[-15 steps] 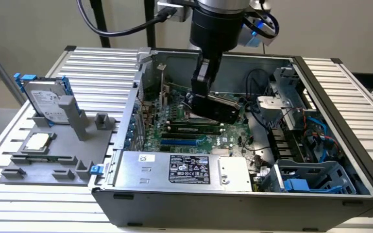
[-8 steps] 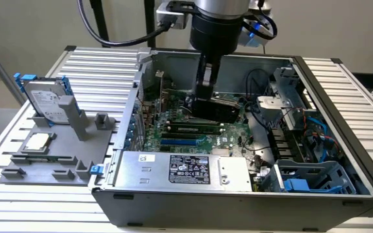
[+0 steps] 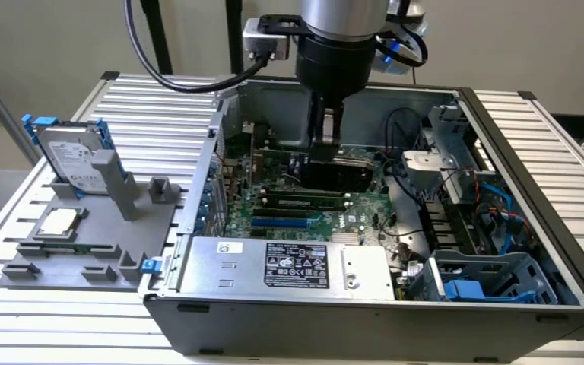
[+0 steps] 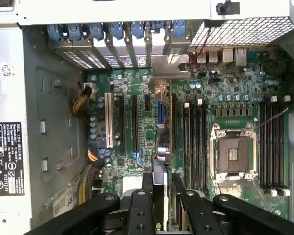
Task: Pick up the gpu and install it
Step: 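Insert the gpu into the slot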
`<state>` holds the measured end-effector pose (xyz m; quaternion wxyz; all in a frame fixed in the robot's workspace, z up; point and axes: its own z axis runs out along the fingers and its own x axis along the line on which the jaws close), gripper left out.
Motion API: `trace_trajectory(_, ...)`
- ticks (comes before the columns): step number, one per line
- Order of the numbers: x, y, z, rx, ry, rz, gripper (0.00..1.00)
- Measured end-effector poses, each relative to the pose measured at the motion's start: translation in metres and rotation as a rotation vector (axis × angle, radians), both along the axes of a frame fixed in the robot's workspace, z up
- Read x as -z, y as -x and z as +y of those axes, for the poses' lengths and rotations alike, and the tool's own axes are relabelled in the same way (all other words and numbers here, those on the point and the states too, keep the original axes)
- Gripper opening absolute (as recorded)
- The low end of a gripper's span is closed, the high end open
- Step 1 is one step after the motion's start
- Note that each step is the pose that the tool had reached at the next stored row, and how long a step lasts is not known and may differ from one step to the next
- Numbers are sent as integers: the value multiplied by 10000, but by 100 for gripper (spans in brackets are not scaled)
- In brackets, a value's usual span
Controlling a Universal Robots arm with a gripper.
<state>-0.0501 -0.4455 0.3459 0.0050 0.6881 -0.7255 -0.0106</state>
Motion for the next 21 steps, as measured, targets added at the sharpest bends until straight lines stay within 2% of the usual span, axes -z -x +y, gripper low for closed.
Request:
trace_trajectory(1, 10, 13, -3, -25, -54, -21, 0)
trace_trajectory(2, 41, 72, -21, -56, -204, -75, 0)
trace_trajectory(4, 136, 247, -146, -57, -377, -148, 0)
trace_trajectory(5, 163, 275, -176, -57, -425, -179, 0)
trace_trajectory(7, 198, 291, -185, -57, -455, -205, 0)
trace_trajectory(13, 336, 318, -184, -58, -496, -260, 0)
trace_trajectory(21, 496, 356, -166, -57, -525, -275, 0)
